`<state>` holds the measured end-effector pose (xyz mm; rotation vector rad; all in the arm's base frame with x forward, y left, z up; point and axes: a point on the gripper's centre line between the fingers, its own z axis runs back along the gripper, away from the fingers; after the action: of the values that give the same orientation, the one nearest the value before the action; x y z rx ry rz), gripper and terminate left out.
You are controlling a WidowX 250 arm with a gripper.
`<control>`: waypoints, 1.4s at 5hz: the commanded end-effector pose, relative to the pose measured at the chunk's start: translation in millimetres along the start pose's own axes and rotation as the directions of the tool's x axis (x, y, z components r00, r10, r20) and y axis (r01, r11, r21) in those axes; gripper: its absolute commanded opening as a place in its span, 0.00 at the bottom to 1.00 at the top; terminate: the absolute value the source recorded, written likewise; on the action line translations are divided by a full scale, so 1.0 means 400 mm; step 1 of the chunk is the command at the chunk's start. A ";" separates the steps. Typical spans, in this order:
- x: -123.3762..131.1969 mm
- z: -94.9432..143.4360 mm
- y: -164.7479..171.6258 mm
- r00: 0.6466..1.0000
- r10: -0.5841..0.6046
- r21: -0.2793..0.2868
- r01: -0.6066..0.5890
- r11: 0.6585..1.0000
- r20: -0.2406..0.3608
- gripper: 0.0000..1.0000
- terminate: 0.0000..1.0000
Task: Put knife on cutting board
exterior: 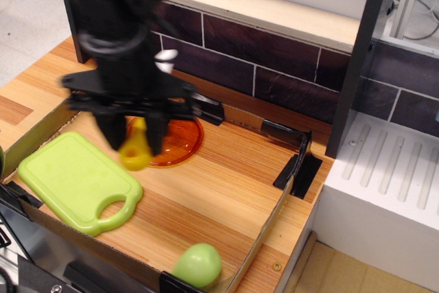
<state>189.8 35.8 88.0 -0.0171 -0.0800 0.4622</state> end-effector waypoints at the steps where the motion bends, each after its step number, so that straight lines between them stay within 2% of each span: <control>1: -0.029 -0.006 0.057 0.943 0.333 -0.010 -0.333 0.943 -0.017 0.00 0.00; 2: -0.035 -0.042 0.063 0.896 0.438 0.037 -0.436 0.899 -0.070 0.00 0.00; 3: -0.031 -0.082 0.075 0.886 0.458 0.062 -0.454 0.889 -0.069 0.00 0.00; 4: -0.028 -0.120 0.095 0.888 0.452 0.090 -0.445 0.891 -0.083 0.00 0.00; 7: -0.010 -0.156 0.132 0.903 0.412 0.136 -0.395 0.908 -0.126 0.00 0.00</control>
<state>169.7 81.8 15.9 0.0383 0.1366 0.8755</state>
